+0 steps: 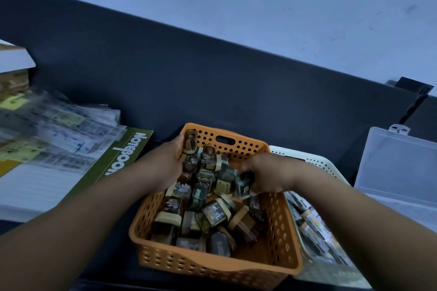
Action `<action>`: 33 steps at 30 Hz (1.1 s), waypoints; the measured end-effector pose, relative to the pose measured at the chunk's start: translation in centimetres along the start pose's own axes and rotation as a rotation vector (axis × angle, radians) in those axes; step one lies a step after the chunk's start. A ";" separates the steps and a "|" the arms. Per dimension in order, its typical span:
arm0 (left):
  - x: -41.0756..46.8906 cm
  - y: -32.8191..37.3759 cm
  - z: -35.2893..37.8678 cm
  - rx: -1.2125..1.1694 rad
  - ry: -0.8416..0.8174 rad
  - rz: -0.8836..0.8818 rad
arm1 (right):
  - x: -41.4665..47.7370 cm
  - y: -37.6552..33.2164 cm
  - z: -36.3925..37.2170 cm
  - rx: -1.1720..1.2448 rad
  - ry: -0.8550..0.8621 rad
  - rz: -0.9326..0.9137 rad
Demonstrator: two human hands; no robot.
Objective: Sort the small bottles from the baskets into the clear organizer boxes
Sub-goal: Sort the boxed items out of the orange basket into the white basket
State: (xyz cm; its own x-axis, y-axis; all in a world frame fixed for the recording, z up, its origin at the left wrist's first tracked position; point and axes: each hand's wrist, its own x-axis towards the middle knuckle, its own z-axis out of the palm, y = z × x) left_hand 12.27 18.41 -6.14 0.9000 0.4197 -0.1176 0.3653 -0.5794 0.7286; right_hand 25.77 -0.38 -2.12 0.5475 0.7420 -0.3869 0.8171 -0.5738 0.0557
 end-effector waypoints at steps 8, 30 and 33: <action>0.0 0.2 0.1 -0.027 0.002 0.017 | 0.2 1.2 -0.2 0.025 0.333 0.047; -0.5 0.3 0.0 -0.016 0.020 0.012 | -0.6 0.7 -0.1 0.011 0.027 -0.051; -0.5 0.4 0.0 -0.009 0.028 0.019 | -2.8 2.3 -0.9 0.218 0.314 -0.013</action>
State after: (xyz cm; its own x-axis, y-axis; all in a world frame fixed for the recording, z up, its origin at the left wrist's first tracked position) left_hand 12.01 17.97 -5.84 0.8996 0.4284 -0.0851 0.3464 -0.5812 0.7363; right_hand 26.31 -3.47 -0.12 0.5936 0.8005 -0.0833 0.7853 -0.5987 -0.1576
